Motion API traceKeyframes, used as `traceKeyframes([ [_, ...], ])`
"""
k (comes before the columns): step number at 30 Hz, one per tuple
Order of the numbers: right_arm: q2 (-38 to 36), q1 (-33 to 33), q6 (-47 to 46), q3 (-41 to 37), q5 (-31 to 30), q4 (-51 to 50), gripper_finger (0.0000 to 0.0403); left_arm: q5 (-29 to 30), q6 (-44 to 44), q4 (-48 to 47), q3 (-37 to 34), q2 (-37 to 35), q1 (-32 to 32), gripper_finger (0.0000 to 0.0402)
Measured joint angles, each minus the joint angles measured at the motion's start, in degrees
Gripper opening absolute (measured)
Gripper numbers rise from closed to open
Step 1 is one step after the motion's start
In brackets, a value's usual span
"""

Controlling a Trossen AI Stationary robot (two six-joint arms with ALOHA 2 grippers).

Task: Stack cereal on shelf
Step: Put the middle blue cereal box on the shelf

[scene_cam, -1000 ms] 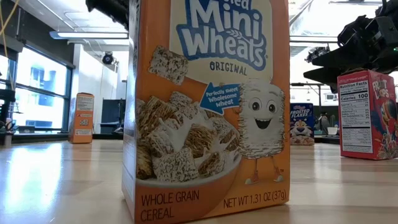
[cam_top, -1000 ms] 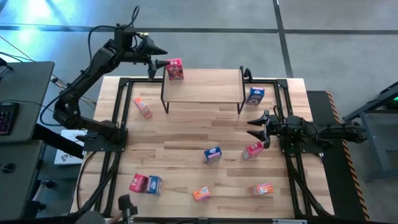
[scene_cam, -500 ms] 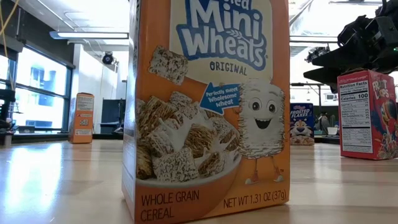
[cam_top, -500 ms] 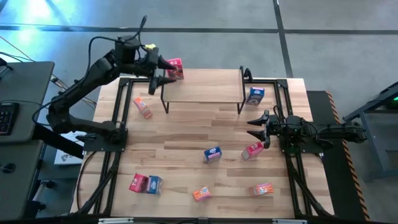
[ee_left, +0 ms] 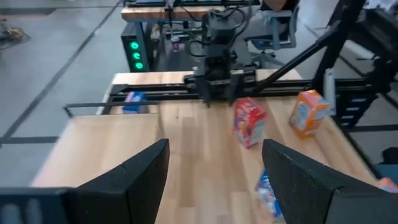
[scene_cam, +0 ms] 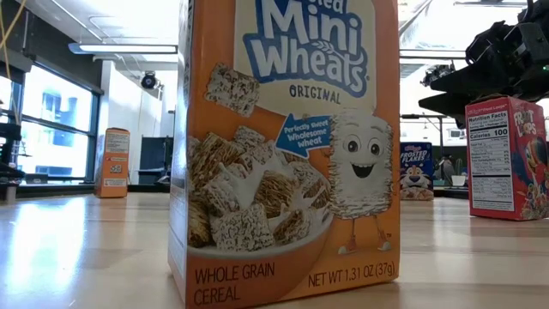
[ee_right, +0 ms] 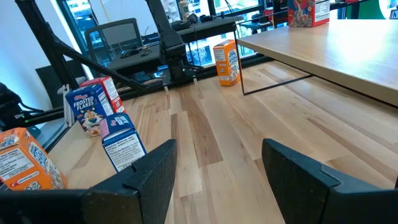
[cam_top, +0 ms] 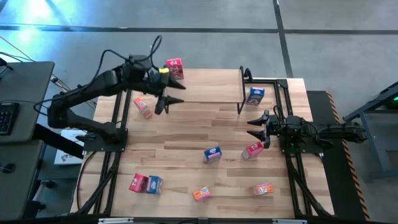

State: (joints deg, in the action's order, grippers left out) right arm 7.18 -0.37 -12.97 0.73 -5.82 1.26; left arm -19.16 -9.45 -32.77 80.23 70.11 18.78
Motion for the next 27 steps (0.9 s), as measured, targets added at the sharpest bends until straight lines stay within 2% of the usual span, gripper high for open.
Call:
traceKeyframes([
  [7,0.0,0.0,0.0,0.0,0.0,0.0,0.0229,5.1,9.1,0.0,0.0,0.0,-9.2,0.0248],
  [14,0.0,0.0,0.0,0.0,0.0,0.0,0.0229,12.4,11.5,0.0,0.0,0.0,-16.2,0.0248],
  [20,0.0,0.0,0.0,0.0,0.0,0.0,0.0229,19.1,12.6,0.0,0.0,0.0,-20.0,0.0248],
  [27,0.0,0.0,0.0,0.0,0.0,0.0,0.0229,21.7,17.3,0.0,0.0,0.0,-23.1,0.0248],
])
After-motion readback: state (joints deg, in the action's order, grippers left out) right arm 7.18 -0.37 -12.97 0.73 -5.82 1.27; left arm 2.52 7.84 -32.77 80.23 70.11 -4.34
